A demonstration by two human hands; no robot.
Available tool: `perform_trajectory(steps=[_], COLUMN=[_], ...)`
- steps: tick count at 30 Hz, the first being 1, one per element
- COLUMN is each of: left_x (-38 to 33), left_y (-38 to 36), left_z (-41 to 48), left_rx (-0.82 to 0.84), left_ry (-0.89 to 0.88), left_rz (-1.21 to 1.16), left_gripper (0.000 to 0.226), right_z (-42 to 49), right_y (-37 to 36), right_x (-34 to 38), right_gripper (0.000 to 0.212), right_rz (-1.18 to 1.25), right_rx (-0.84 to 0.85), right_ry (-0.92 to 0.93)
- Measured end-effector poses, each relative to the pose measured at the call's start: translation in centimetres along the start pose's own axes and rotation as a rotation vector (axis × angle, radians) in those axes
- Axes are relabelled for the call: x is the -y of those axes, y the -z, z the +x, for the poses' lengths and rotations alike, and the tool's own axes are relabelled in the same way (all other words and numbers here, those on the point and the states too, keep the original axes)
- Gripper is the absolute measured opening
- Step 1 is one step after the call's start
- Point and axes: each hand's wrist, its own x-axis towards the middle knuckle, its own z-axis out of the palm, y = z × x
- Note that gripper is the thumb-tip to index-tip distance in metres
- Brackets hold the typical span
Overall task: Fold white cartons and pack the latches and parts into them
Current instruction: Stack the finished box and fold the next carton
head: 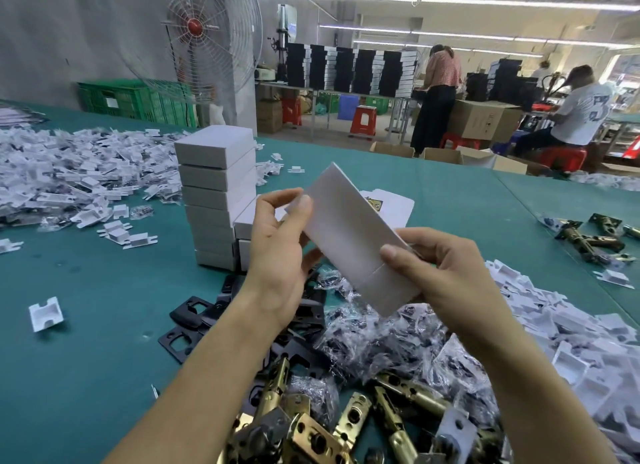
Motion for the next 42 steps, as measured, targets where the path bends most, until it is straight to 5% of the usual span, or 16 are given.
perform_trajectory(steps=[4,7,11,16,20,24,31,35,42], left_x=[-0.1,-0.3,-0.5,0.2,0.5,0.5,0.1,-0.1,0.0], left_y=[0.4,0.7,1.5,1.9,1.9,1.9,2.0,2.3,2.7], left_z=[0.4,0.2,-0.4,-0.2,-0.2,0.1,0.6,0.8,1.2], left_rx=[-0.125,-0.057,0.254,0.597,0.466,0.204,-0.05,-0.051,-0.157], left_ry=[0.105,0.025,-0.117,0.169,0.125,-0.098,-0.276,-0.328,-0.462], left_rz=[0.171,0.484,1.046,0.995,1.012,1.124,0.965,0.839,0.909], left_gripper=[0.032,0.049,0.082,0.112,0.107,0.072,0.078,0.096,0.086], right_z=[0.1,-0.1,-0.3,-0.5,-0.3,-0.4,-1.5,-1.6,-2.3], right_y=[1.4,1.6,1.1,0.8,0.1,0.5,-2.5,-5.8,-12.7], right_x=[-0.2,0.2,0.6,1.3,1.1,0.7,1.4,2.1,1.2], right_gripper=[0.034,0.044,0.048,0.057,0.066,0.071,0.025,0.026,0.045], right_rz=[-0.131,-0.361,-0.657,-0.59,-0.638,-0.723,-0.802,-0.946,-1.056], right_rx=[-0.057,0.001,-0.002,-0.005,-0.042,-0.078,0.474,0.657,0.717], right_ry=[0.047,0.117,0.28,0.433,0.402,0.173,0.005,-0.07,-0.142])
